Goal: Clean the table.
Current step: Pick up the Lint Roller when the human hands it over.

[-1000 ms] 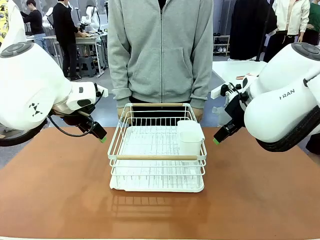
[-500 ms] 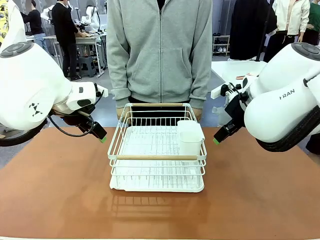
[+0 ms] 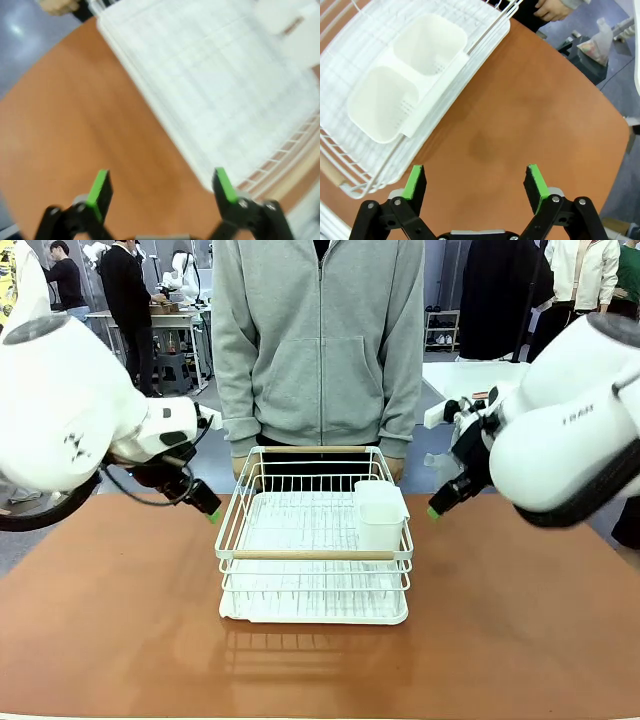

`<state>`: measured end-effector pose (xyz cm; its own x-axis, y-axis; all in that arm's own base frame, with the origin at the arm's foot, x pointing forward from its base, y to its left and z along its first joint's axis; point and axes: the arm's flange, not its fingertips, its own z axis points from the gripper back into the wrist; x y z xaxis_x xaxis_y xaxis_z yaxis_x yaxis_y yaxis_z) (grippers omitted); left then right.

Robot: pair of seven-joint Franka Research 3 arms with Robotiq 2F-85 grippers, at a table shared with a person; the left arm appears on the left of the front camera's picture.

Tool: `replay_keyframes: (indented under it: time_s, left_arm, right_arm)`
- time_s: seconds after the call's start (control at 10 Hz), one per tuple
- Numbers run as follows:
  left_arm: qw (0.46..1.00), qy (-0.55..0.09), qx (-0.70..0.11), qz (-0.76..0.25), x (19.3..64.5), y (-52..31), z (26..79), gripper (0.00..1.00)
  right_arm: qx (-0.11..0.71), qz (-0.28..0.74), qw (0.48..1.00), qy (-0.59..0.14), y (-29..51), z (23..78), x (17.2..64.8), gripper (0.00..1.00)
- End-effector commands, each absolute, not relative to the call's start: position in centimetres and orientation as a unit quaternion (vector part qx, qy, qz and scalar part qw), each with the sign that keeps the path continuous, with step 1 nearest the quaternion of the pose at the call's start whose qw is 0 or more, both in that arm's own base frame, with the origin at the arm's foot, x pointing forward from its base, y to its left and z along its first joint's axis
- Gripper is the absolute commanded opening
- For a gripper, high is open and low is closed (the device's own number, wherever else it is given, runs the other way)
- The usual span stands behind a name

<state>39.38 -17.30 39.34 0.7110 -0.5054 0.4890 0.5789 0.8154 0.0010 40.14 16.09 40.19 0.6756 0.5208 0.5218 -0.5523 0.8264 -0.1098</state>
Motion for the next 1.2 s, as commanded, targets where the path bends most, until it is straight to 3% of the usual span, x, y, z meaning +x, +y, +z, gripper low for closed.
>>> replay_keyframes:
  time_s: [0.0, 0.2, 0.6, 0.9, 1.1]
  left_arm:
    - [0.920, -0.156, -0.224, -0.283, 38.3, -14.0, 45.1, 1.00]
    - [0.888, -0.133, -0.342, -0.277, 36.4, -10.5, 46.9, 1.00]
    - [0.802, -0.160, -0.526, -0.236, 31.0, 1.2, 48.2, 1.00]
    - [0.756, -0.198, -0.603, -0.157, 27.5, 10.8, 45.2, 1.00]
    - [0.764, -0.186, -0.601, -0.144, 26.3, 15.1, 43.4, 1.00]
  right_arm:
    - [0.112, 0.248, 0.929, -0.250, 13.8, 46.5, 39.8, 1.00]
    - [0.214, 0.195, 0.928, -0.233, 10.3, 49.1, 39.9, 1.00]
    - [0.394, 0.056, 0.896, -0.196, 0.6, 51.1, 37.9, 1.00]
    - [0.506, -0.051, 0.839, -0.193, -11.0, 48.9, 35.8, 1.00]
    - [0.555, -0.077, 0.810, -0.176, -16.8, 47.3, 34.9, 1.00]
